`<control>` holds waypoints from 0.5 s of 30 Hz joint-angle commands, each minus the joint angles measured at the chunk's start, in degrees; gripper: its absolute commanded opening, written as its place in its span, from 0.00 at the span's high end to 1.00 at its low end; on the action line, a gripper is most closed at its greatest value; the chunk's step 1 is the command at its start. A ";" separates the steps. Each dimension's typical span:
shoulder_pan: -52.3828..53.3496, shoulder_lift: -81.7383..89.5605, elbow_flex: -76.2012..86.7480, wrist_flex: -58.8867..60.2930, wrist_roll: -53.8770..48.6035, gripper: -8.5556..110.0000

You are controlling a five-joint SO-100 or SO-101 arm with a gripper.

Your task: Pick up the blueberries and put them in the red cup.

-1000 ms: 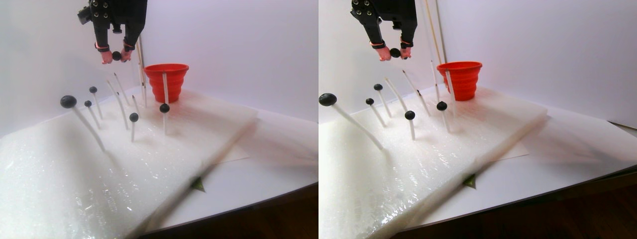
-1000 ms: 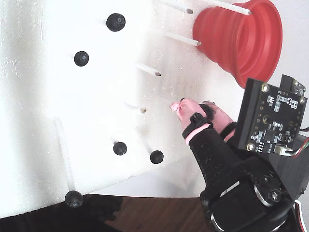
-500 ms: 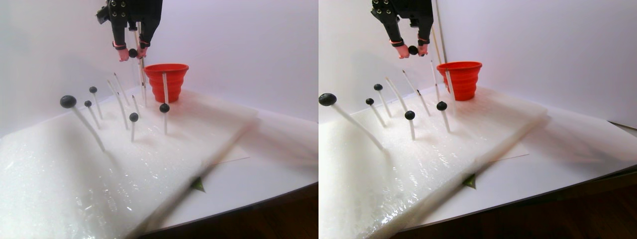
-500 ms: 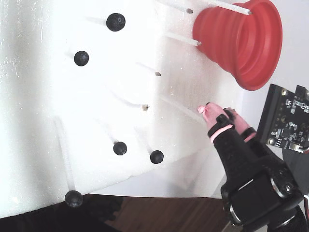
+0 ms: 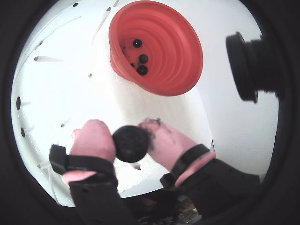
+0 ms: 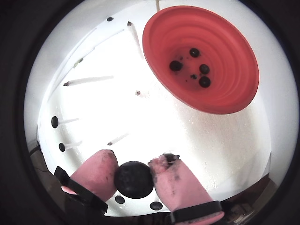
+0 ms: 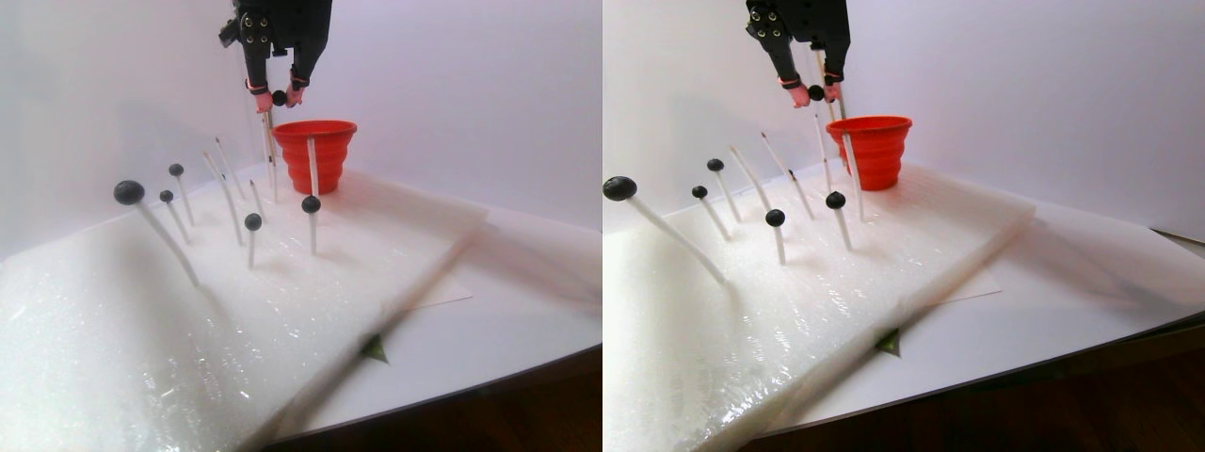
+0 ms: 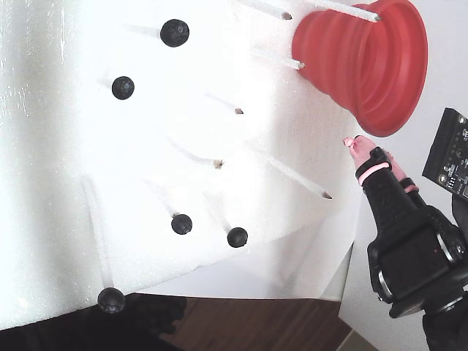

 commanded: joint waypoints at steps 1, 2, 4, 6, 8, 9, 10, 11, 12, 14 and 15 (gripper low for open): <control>1.05 0.18 -6.68 -2.02 0.97 0.82; 1.32 -0.44 -7.21 -2.46 1.14 0.82; 1.67 -1.49 -8.09 -2.99 1.49 0.82; 2.02 -2.46 -8.88 -3.78 1.76 0.82; 2.37 -3.43 -10.02 -3.96 2.29 0.82; 2.55 -3.96 -10.55 -4.04 2.55 0.82; 2.72 -4.31 -10.99 -4.04 2.72 0.82; 2.90 -4.66 -11.34 -4.31 2.81 0.82; 2.99 -5.36 -11.87 -4.75 2.99 0.82; 3.25 -6.59 -12.83 -5.27 3.08 0.82; 3.43 -7.03 -13.27 -5.45 3.25 0.82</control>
